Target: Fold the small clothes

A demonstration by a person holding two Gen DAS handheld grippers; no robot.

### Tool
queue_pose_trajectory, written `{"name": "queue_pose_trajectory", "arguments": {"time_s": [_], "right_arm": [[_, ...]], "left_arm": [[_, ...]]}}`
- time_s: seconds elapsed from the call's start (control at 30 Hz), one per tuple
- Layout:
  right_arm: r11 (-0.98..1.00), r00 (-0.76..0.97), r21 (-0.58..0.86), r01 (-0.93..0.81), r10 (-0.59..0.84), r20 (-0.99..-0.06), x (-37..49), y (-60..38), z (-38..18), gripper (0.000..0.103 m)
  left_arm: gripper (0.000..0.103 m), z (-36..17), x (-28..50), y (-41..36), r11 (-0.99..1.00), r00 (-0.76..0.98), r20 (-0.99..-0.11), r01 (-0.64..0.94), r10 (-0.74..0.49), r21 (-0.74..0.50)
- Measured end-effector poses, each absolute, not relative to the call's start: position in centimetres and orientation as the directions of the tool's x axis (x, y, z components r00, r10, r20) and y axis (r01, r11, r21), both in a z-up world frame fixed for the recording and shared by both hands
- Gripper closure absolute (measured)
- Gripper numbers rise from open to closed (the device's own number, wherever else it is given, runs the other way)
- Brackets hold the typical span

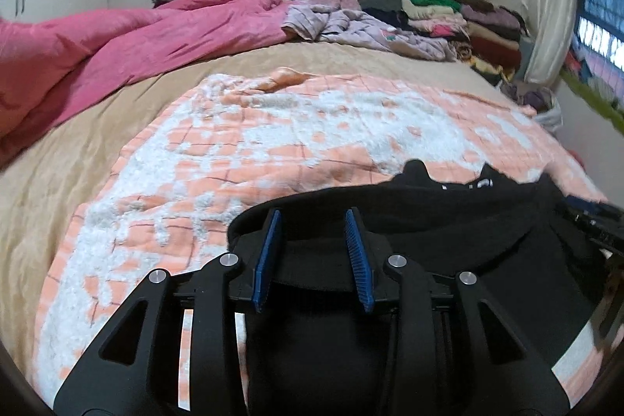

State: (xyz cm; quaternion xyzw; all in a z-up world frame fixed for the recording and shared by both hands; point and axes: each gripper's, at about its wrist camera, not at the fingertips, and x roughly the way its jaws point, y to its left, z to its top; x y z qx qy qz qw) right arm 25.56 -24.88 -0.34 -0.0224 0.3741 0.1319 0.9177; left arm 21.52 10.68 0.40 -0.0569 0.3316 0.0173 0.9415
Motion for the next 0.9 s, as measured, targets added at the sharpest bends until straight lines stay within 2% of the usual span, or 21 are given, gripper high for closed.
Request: {"name": "queue_pose_trajectory", "arguments": {"time_s": [0.1, 0.17, 0.37, 0.43, 0.5, 0.7, 0.83, 0.9], "right_arm": [[0.976, 0.696, 0.062, -0.209, 0.193, -0.691, 25.8, -26.4, -0.3, 0.051], [0.984, 0.708, 0.066, -0.168, 0.167, -0.686, 25.9, -27.4, -0.1, 0.051], [0.991, 0.716, 0.074, -0.108, 0.129, -0.686, 26.5, -29.3, 0.2, 0.047], [0.992, 0.708, 0.063, -0.108, 0.121, -0.695, 26.9, -29.4, 0.1, 0.047], [0.993, 0.703, 0.044, -0.109, 0.108, -0.703, 27.4, -29.3, 0.0, 0.047], [0.99, 0.688, 0.04, -0.139, 0.125, -0.715, 28.5, -28.8, -0.5, 0.047], [0.988, 0.65, 0.066, -0.142, 0.144, -0.747, 29.2, -28.9, -1.9, 0.048], [0.983, 0.638, 0.093, -0.158, 0.174, -0.75, 29.3, -28.9, -2.2, 0.058]], "left_arm": [[0.071, 0.9, 21.1, 12.0, 0.987, 0.795, -0.607, -0.107, 0.013, -0.118], [0.064, 1.2, 20.8, 13.0, 0.982, 0.797, -0.604, -0.136, 0.028, -0.134], [0.061, 1.8, 20.4, 15.8, 0.963, 0.797, -0.604, -0.176, 0.017, -0.205], [0.048, 1.8, 20.4, 16.0, 0.962, 0.792, -0.611, -0.165, -0.004, -0.22], [0.045, 1.2, 20.9, 15.7, 0.967, 0.773, -0.633, -0.141, -0.025, -0.21], [0.047, -1.5, 22.4, 14.9, 0.965, 0.722, -0.688, -0.122, -0.074, -0.232], [0.06, -2.8, 23.0, 14.7, 0.963, 0.695, -0.711, -0.108, -0.106, -0.249], [0.069, -3.1, 23.1, 14.6, 0.962, 0.689, -0.716, -0.103, -0.114, -0.252]]}}
